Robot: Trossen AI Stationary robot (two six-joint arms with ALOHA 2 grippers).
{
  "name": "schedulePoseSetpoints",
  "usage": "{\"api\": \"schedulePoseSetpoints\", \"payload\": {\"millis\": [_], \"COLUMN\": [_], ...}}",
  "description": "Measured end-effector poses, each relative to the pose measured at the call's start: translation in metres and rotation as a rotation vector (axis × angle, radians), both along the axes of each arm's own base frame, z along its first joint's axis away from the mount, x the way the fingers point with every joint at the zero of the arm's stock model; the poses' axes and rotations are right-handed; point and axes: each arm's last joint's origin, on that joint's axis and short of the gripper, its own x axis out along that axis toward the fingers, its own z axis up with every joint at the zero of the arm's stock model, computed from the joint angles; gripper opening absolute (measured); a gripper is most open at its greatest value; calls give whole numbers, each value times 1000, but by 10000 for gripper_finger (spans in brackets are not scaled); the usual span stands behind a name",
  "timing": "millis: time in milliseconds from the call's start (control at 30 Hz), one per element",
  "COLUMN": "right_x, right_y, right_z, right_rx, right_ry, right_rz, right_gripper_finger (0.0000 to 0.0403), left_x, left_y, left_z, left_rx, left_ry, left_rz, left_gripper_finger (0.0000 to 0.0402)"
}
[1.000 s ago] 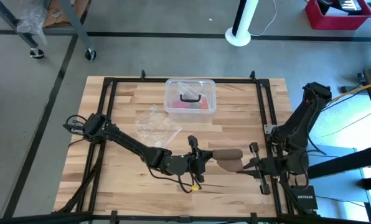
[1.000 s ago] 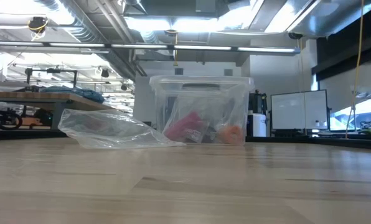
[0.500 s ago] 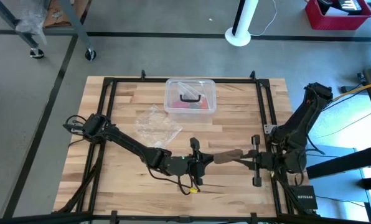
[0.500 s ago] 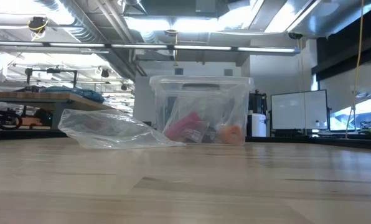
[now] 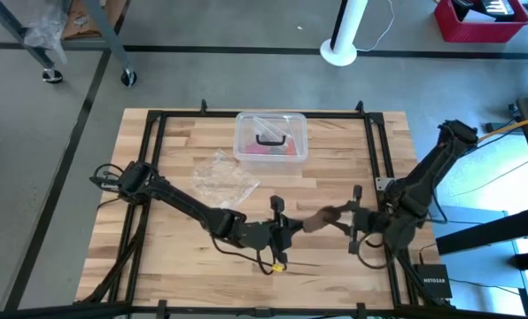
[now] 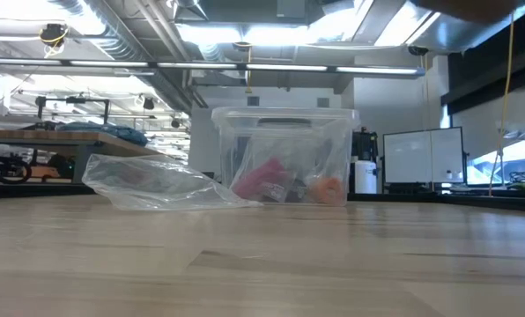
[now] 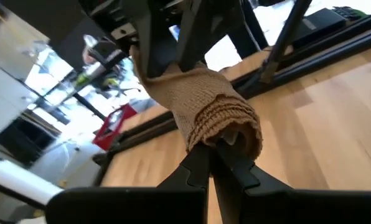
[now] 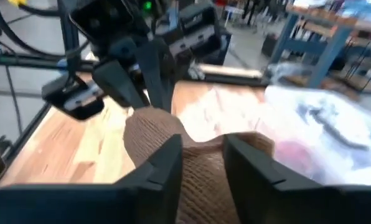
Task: Roll bandage
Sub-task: Roll the brown bandage
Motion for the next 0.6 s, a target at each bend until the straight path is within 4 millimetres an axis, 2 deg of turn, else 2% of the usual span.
{"api": "schedulePoseSetpoints", "payload": {"millis": [200,367,533,600], "right_x": [6,9,5,4], "right_y": [-10,-18,-23,-24], "right_z": [-14,-34,-54,-59], "right_rx": [75,145,167,180], "right_ry": [147,242,272,274], "right_rz": [60,107,80,74], "right_gripper_finger": [161,161,161,161], "left_x": [3,6,10,14], "left_y": [10,20,29,31], "left_z": [-8,-10,-11,-19], "left_rx": [-120,-203,-289,-332], "left_ry": [42,38,21,28], "left_rz": [-32,13,25,19], "left_gripper_finger": [1,1,1,1]}}
